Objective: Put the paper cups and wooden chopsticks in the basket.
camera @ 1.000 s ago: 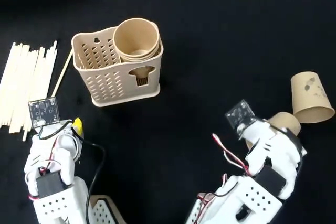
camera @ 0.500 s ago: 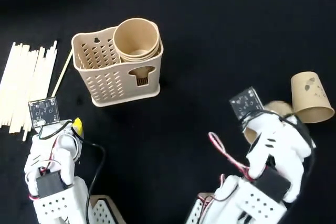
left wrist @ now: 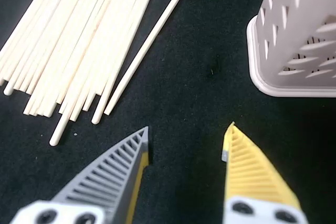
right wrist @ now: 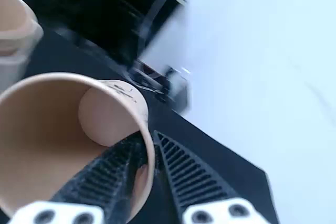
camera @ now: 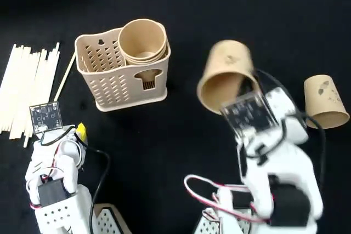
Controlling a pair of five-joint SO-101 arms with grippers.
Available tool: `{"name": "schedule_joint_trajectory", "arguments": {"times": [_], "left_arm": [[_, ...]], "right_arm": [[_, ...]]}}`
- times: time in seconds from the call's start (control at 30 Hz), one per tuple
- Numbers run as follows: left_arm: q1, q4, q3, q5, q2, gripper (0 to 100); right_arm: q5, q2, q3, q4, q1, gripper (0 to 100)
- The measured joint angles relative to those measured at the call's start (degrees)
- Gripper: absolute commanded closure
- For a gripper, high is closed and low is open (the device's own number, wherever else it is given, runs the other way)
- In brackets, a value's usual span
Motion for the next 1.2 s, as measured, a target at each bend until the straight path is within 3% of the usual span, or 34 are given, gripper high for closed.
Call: {"name": "schedule_joint_trajectory", "arguments": {"times": [0.23,0.4,0.63,1.2], "left_arm": [[0.0,0.0,0.0,0.0,0.0,77],[0.0,0.0,0.0,0.0,0.0,77],[0.0,0.0,0.0,0.0,0.0,77],[0.0,0.0,0.0,0.0,0.0,77]], "right_arm": [[-8.5,23.4,-18.5,0.1,-7.4,98.7],[-12.2,39.9,-36.0,5.8,-12.7,98.7],[-13.8,55.6,-55.5,12.4,-17.5,98.7],[-18.5,68.9,-61.4,15.2,-22.7,98.6]]}}
